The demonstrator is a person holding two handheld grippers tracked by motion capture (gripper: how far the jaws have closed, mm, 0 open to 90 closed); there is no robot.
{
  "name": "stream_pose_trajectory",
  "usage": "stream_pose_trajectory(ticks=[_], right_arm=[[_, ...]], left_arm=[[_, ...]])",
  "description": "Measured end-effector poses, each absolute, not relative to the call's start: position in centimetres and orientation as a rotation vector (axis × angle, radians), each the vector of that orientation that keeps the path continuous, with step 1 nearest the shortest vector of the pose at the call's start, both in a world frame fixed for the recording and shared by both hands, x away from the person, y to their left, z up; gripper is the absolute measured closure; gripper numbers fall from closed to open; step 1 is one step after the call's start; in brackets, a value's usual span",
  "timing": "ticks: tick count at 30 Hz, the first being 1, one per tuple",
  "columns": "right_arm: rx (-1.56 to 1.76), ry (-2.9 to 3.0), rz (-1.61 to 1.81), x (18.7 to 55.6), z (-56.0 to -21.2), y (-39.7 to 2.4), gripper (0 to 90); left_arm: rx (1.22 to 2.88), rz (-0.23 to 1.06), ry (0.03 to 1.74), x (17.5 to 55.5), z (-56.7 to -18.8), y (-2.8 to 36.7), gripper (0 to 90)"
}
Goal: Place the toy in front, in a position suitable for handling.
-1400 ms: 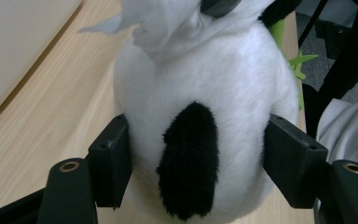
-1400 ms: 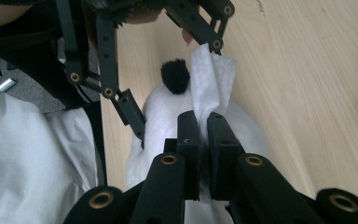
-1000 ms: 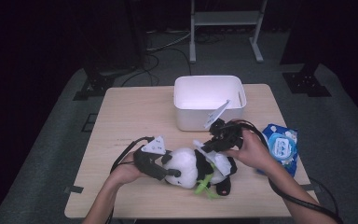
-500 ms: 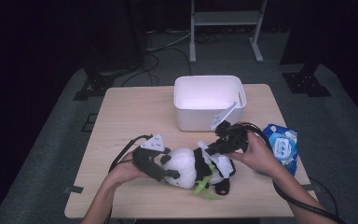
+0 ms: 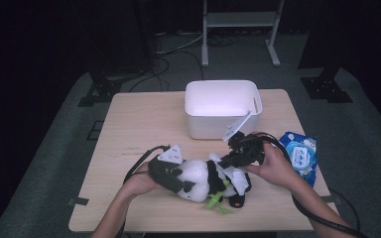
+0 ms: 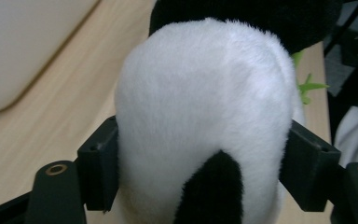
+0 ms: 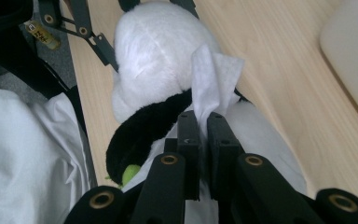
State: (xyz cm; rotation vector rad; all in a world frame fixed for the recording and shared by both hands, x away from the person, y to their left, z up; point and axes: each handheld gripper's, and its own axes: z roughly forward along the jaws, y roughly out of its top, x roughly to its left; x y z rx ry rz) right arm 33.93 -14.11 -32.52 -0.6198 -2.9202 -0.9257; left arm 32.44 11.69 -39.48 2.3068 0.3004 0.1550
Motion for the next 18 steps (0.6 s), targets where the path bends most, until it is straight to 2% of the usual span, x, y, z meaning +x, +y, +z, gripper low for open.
stream_pose_trajectory(ticks=[3,8,15,18], right_arm=[[-0.613,-2.945,-0.932,34.0,-32.2,-13.9,84.8],[-0.592,-2.947,-0.962,34.4,-31.7,-12.8,84.8],[-0.553,-2.986,-0.980,35.1,-31.4,-10.5,84.7],[-0.612,-3.023,-0.923,35.6,-32.0,-11.4,84.4]], left_arm=[[2.325,0.276,0.265,32.3,-39.3,11.5,26.8],[2.307,0.385,0.217,32.2,-39.5,11.4,27.0],[2.305,0.358,0.221,32.3,-39.8,12.0,26.7],[2.264,0.259,0.287,32.7,-40.1,12.6,23.6]])
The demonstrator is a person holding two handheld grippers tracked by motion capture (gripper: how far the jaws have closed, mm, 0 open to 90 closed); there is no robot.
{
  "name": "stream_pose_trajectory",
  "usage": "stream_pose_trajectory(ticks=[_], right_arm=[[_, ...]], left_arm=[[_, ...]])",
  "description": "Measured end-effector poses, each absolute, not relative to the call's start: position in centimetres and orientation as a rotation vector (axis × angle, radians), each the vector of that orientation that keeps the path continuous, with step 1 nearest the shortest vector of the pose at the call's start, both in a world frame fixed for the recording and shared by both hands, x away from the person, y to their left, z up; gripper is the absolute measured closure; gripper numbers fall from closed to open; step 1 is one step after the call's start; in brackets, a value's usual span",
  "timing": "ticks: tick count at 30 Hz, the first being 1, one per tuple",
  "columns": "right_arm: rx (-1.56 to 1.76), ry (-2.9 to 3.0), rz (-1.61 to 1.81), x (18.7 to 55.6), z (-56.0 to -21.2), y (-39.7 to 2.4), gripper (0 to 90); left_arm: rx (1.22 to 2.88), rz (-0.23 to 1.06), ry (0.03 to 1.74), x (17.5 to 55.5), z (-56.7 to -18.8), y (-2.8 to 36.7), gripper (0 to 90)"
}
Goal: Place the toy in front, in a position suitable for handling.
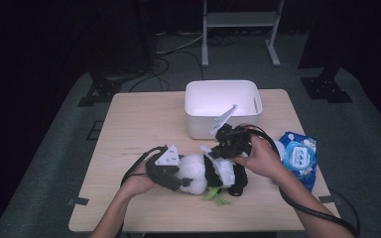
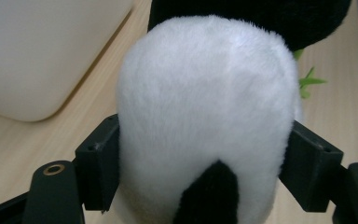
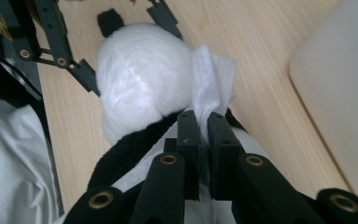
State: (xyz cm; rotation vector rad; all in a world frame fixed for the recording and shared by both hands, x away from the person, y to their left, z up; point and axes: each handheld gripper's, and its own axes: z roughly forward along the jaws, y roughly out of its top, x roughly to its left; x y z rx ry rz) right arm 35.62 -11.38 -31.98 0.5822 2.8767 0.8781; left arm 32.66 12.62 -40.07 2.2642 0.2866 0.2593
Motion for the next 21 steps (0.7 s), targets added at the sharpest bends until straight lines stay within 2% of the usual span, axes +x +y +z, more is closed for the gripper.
stream_pose_trajectory(ticks=[10,17,21], right_arm=[[0.667,2.851,0.992,35.1,-32.7,-15.1,84.5],[0.696,2.861,1.014,34.5,-33.0,-15.7,84.5],[0.699,2.882,1.015,34.2,-33.2,-15.7,84.5]], left_arm=[[2.223,0.168,0.321,33.1,-40.1,12.9,18.1],[2.219,0.122,0.341,33.0,-39.8,13.0,9.7],[2.199,0.037,0.384,33.4,-39.8,13.4,6.2]])
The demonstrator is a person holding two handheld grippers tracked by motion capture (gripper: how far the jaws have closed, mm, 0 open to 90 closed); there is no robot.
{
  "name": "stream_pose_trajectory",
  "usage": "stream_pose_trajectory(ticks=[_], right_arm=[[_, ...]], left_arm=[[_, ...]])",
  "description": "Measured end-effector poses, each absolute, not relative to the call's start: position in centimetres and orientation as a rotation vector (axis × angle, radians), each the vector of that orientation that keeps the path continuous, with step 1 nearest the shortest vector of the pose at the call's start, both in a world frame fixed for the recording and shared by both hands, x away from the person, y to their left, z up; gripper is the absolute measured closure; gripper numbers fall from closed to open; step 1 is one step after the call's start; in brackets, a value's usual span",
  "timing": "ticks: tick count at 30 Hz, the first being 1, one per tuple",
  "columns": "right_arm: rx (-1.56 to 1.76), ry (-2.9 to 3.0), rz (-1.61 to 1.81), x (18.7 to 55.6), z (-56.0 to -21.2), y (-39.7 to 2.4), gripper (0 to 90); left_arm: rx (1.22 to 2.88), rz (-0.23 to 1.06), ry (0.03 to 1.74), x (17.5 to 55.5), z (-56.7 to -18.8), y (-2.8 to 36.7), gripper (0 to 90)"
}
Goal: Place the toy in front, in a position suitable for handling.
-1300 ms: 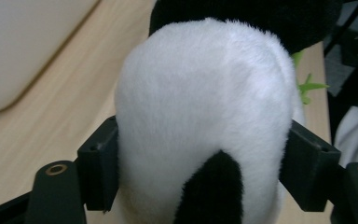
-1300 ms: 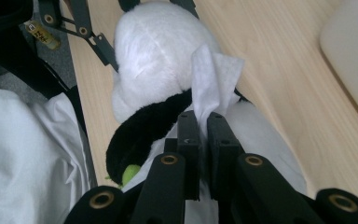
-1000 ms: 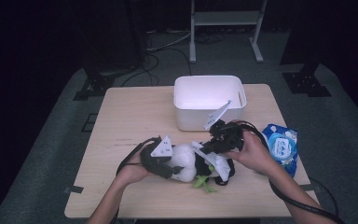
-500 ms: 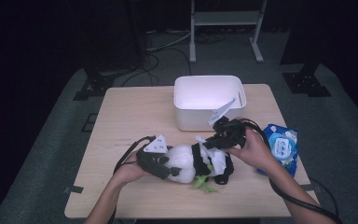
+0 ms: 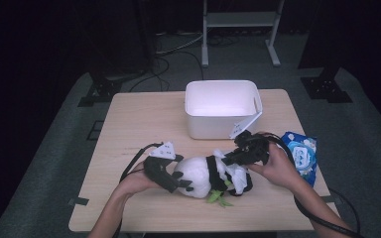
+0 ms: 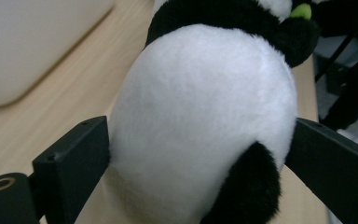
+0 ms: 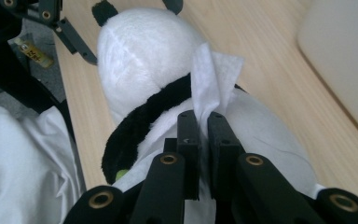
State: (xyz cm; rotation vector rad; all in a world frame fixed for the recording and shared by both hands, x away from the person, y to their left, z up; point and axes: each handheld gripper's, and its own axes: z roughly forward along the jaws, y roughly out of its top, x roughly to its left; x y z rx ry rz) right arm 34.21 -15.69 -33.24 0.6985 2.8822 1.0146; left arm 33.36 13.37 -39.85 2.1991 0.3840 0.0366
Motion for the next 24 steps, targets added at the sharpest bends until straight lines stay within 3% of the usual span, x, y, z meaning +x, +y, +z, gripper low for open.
stream_pose_trajectory(ticks=[15,20,24], right_arm=[[0.674,2.939,1.034,33.4,-33.7,-15.3,84.7],[0.658,2.925,0.993,33.4,-33.3,-14.9,84.7],[0.683,2.911,0.979,34.3,-32.6,-14.9,84.7]], left_arm=[[2.187,-0.058,0.412,33.6,-39.8,12.9,6.8],[2.181,0.043,0.376,33.2,-39.6,12.9,34.7],[2.178,0.124,0.336,33.5,-39.2,12.5,44.4]])
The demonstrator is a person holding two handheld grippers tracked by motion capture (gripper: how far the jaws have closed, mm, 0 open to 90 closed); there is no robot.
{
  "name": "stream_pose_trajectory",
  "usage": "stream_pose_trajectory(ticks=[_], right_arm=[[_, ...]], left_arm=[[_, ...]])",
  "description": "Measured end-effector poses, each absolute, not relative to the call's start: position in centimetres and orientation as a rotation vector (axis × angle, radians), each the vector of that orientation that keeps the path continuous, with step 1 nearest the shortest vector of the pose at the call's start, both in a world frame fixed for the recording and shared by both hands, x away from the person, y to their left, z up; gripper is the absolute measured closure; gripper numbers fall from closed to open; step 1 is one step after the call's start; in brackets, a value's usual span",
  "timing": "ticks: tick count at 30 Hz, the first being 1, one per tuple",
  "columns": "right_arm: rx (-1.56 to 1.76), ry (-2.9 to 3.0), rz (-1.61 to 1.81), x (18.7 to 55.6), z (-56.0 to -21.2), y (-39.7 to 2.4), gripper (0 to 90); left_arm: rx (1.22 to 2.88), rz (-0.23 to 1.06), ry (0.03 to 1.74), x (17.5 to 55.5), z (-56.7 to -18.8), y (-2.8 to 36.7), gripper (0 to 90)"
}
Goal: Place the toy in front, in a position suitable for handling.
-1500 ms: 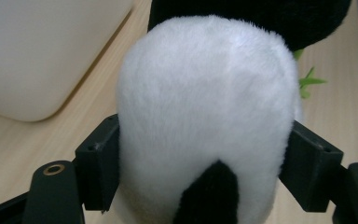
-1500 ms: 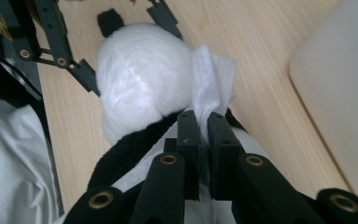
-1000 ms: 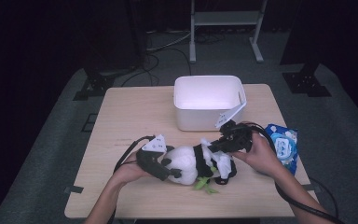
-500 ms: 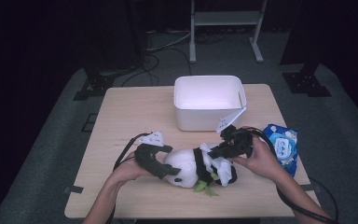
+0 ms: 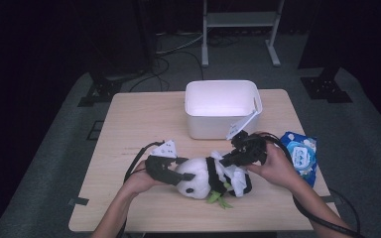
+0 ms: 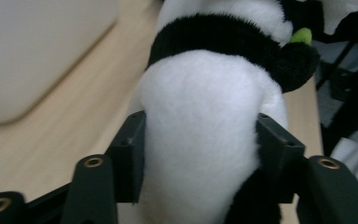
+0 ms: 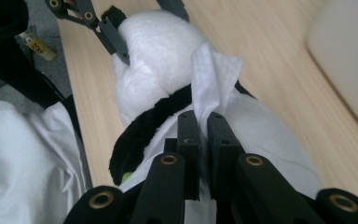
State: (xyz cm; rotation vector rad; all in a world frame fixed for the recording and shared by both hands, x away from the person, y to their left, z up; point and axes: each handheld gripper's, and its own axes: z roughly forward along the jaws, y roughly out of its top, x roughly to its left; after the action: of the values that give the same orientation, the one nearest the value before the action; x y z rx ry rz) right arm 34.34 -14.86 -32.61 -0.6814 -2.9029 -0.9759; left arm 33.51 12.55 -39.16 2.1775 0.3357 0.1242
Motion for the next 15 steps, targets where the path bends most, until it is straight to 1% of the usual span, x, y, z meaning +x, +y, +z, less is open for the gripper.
stream_pose_trajectory(ticks=[8,10,12,15], right_arm=[[-0.747,-2.914,-0.929,36.0,-32.6,-15.0,84.7],[-0.765,-2.897,-0.933,36.0,-32.8,-15.1,84.8],[-0.754,-2.893,-0.930,35.8,-33.1,-15.2,85.0],[-0.734,-2.904,-0.915,35.3,-33.1,-14.8,85.0]], left_arm=[[2.175,0.194,0.301,35.4,-38.7,12.0,48.6],[2.173,0.174,0.296,35.5,-38.7,12.1,48.4],[2.163,0.121,0.309,35.5,-38.7,12.4,45.2],[2.154,0.063,0.333,35.5,-38.5,12.8,37.3]])
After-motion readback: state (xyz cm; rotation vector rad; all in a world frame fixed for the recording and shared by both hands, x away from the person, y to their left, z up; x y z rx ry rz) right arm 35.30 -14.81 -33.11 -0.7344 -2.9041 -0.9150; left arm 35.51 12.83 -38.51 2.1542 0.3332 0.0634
